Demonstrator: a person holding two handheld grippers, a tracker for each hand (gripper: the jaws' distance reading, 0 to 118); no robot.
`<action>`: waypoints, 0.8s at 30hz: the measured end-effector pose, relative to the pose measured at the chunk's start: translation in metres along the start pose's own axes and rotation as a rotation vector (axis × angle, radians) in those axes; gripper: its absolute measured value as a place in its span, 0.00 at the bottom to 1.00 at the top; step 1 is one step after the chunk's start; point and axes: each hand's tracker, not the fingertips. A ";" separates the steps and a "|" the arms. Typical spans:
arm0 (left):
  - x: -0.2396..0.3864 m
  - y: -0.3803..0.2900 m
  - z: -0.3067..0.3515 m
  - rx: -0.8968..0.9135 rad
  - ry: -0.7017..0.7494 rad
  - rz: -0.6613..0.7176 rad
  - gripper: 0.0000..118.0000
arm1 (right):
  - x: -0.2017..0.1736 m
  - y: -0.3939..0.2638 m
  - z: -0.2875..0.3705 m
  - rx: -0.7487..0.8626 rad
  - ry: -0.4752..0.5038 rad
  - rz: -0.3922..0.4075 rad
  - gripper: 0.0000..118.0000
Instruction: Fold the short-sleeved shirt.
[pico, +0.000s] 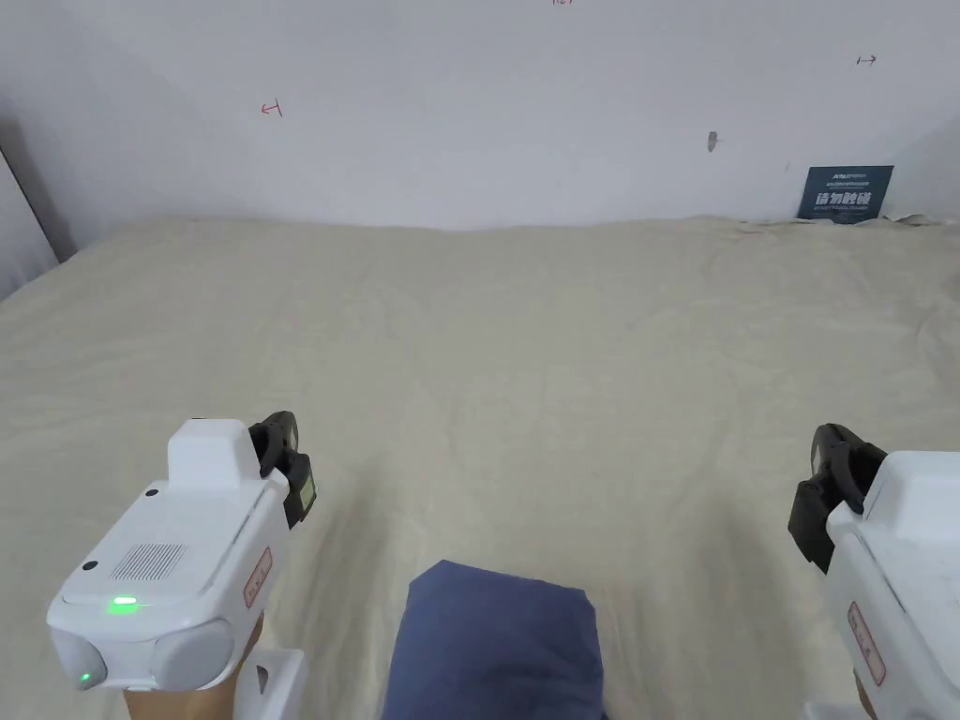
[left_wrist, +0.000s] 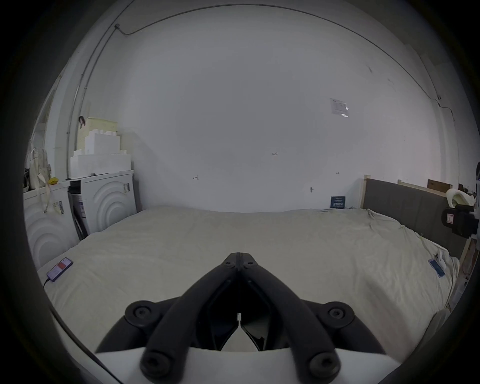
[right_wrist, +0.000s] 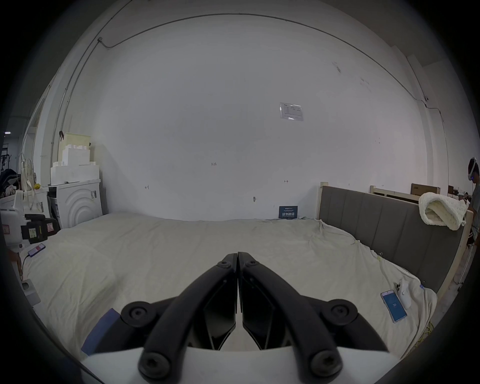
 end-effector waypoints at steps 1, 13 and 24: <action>-0.003 0.000 0.000 -0.003 0.004 0.003 0.00 | -0.002 -0.001 -0.001 0.001 0.002 -0.002 0.00; -0.012 -0.006 0.001 -0.032 0.008 0.022 0.00 | -0.058 -0.032 -0.021 -0.073 0.082 -0.052 0.00; -0.019 -0.019 0.002 -0.067 -0.010 0.030 0.00 | -0.126 -0.111 -0.052 -0.308 0.153 -0.027 0.00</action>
